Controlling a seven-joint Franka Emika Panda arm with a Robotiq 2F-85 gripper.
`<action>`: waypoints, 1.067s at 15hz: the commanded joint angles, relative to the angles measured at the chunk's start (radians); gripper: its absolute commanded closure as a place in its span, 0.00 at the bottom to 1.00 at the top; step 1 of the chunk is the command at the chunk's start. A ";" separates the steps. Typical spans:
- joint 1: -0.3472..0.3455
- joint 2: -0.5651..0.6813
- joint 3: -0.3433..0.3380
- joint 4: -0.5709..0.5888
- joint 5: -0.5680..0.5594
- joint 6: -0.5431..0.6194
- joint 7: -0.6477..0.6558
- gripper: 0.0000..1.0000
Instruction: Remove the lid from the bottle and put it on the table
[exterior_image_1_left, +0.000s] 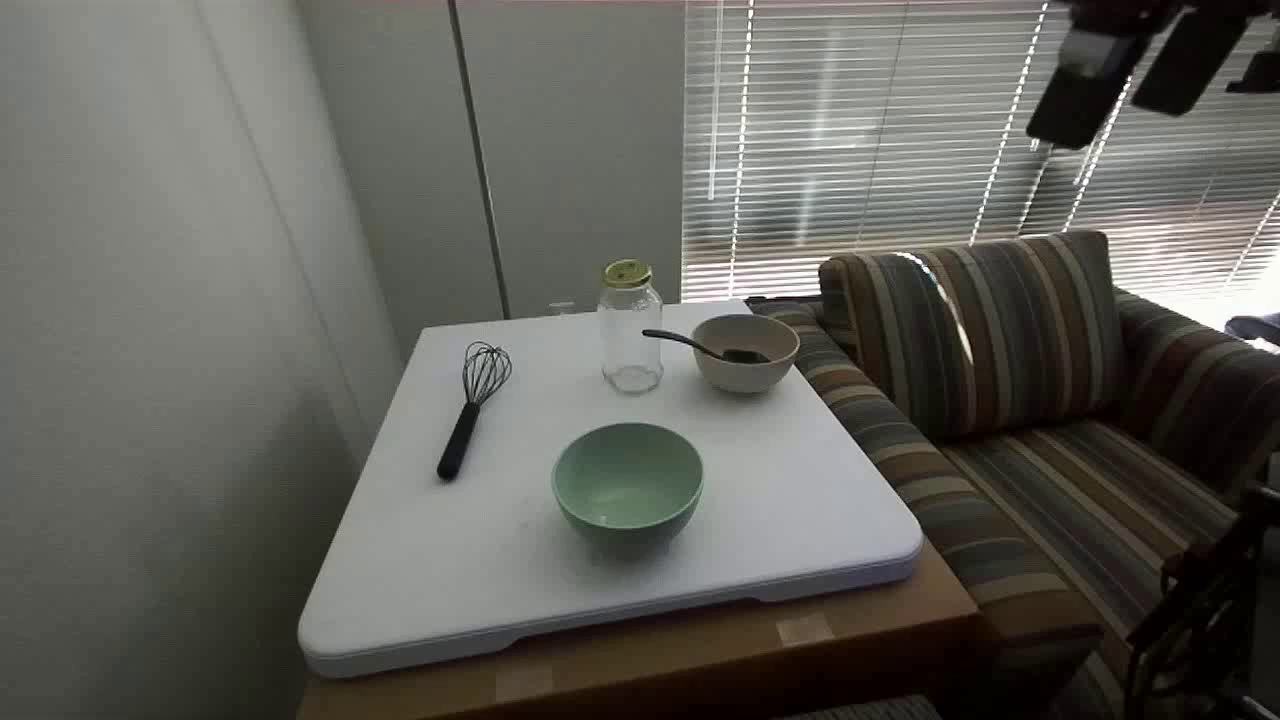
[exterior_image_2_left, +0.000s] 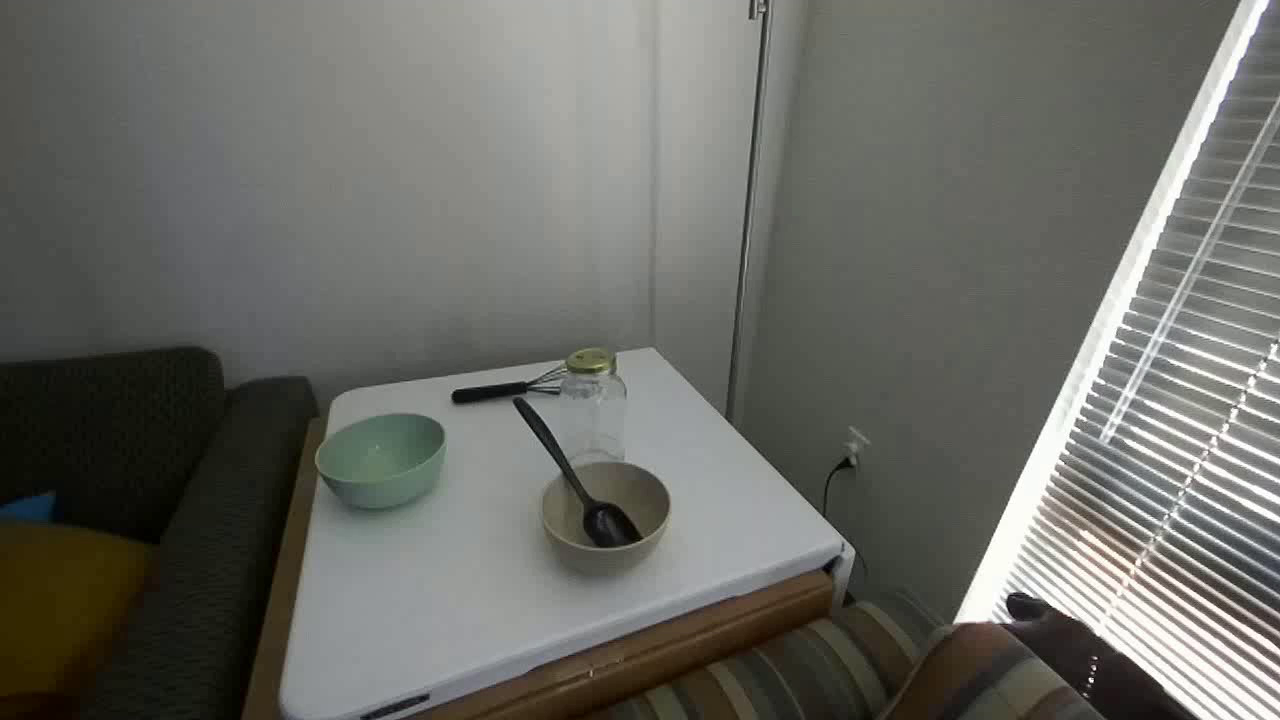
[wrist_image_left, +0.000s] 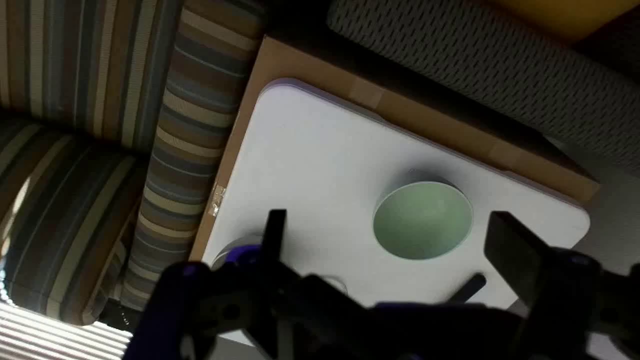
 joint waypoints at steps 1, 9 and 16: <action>0.013 0.003 -0.013 0.002 -0.010 -0.002 0.007 0.00; -0.077 0.306 -0.107 0.210 0.007 0.136 0.022 0.00; -0.054 0.341 -0.149 0.236 -0.006 0.139 0.042 0.00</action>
